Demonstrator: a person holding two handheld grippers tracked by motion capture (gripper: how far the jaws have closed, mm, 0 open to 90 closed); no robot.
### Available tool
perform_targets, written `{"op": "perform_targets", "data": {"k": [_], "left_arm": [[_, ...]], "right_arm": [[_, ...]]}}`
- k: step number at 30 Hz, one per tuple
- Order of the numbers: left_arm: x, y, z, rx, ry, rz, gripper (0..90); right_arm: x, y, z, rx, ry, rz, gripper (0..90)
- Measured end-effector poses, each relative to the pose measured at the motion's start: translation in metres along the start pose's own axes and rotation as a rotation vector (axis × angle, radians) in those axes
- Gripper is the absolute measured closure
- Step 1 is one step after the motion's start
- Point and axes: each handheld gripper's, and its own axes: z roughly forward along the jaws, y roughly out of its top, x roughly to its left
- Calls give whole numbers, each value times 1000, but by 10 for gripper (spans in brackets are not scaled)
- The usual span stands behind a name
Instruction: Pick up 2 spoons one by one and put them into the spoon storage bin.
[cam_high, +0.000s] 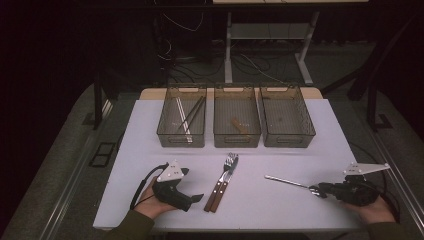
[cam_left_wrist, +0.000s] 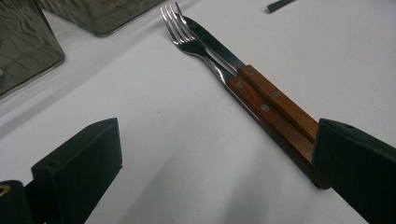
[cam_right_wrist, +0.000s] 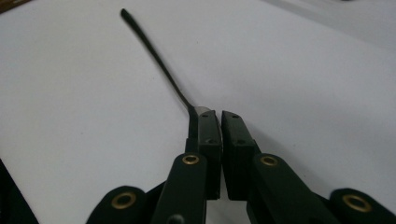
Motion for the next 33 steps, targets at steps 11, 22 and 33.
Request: {"op": "perform_targets", "data": {"k": [11,22,33], "left_arm": [[0,0,1,4,-5,1,5],[0,0,1,4,-8,3,5],[-1,0,3,-4,-9,-13,5]], "right_arm": [[0,3,-7,-56,-33,8,883],[1,10,-15,-137,-49,15,884],[3,23,-17,-196,-57,11,884]]}}
